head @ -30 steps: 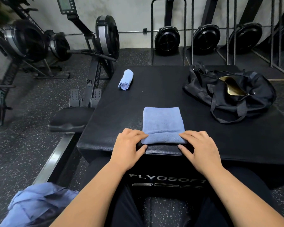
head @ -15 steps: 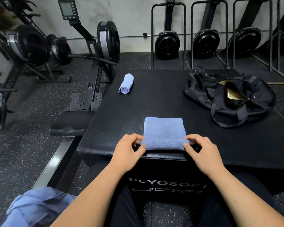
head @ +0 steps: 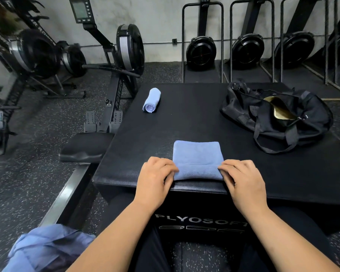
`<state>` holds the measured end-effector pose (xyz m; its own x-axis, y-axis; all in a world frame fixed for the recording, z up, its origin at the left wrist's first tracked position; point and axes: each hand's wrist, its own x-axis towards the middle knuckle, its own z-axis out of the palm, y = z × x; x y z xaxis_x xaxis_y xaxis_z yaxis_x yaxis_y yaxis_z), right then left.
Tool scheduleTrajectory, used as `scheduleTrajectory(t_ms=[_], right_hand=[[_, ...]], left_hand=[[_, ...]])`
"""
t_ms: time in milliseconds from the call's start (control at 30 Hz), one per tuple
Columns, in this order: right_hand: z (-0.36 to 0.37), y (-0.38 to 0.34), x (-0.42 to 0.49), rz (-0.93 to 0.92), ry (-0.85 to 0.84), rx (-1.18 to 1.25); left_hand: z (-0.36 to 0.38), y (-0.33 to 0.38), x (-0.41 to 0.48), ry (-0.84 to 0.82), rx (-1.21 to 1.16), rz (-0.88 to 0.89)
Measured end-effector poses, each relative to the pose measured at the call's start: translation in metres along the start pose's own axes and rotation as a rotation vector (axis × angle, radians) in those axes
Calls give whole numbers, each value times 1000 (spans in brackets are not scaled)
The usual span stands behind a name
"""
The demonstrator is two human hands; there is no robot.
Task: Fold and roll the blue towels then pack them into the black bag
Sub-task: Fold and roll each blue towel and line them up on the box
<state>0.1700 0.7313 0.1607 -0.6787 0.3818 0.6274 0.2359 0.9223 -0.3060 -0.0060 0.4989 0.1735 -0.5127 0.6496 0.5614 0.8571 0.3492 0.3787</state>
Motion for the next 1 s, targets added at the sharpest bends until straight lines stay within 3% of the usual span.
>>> scheduleTrajectory(t_ms=[267, 467, 667, 767, 1000], right_hand=[[0, 8, -1, 77, -249, -14], [-2, 11, 2, 118, -277, 46], [-15, -2, 5, 339, -276, 327], [-12, -2, 4, 311, -283, 316], [-10, -3, 5, 184, -129, 215]], left_hand=[[0, -6, -1, -152, -45, -147], [-4, -4, 1, -169, -183, -272], [-7, -2, 0, -179, -320, -368], [-7, -2, 0, -203, -333, -402], [-4, -1, 1, -57, -197, -195]])
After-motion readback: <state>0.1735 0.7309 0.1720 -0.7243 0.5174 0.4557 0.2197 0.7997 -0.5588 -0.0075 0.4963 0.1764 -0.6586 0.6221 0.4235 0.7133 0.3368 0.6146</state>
